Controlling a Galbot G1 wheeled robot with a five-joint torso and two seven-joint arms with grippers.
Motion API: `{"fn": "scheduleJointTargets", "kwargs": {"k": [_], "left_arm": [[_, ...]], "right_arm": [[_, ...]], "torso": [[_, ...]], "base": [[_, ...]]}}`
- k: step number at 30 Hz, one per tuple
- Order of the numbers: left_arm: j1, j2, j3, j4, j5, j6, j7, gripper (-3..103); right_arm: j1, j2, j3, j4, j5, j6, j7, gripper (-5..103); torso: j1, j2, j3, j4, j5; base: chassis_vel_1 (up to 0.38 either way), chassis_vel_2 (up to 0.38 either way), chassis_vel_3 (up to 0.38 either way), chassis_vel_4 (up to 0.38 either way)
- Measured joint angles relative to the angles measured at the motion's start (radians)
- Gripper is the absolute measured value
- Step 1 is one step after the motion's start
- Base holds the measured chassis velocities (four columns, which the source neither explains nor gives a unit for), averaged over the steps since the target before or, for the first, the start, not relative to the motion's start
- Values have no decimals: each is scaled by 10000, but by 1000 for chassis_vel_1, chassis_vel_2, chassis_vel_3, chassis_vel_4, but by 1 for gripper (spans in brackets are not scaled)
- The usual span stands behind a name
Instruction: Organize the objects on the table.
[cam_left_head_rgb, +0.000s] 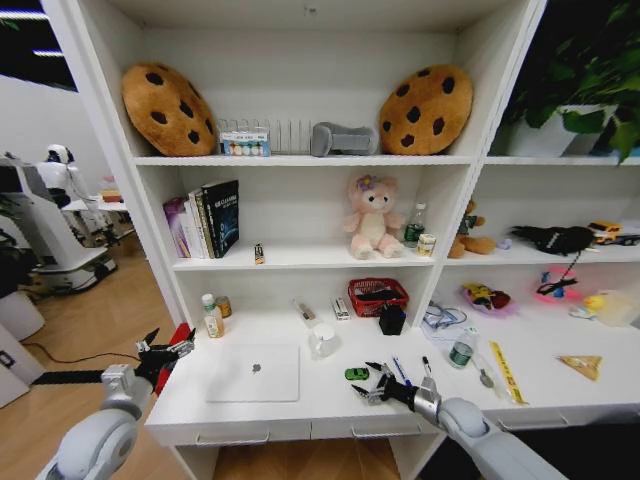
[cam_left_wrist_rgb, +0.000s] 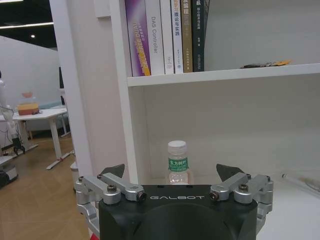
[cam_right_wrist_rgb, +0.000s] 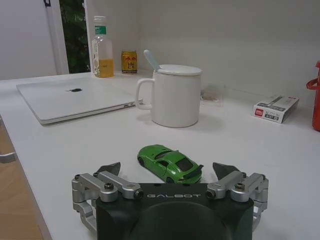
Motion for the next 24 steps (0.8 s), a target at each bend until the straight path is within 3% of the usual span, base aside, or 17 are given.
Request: {"fn": "scheduleJointTargets", "kwargs": {"k": [2, 9, 24], "left_arm": [[-4, -19, 33, 8, 9, 0, 1, 100], [-40, -43, 112, 41, 35, 0, -1, 100], [-6, -88, 90, 87, 54, -1, -8, 100]], "right_arm": [[26, 17, -19, -77, 10, 13, -48, 103], [488, 53, -296, -494, 111, 104, -139, 96], [1226, 222, -1017, -951, 168, 257, -199, 95]], "torso": [[0, 0, 0, 0, 1], [0, 0, 0, 1, 0], [0, 0, 0, 2, 0]], "base": [[0, 0, 0, 0], [0, 0, 0, 0], [0, 0, 0, 0]]}}
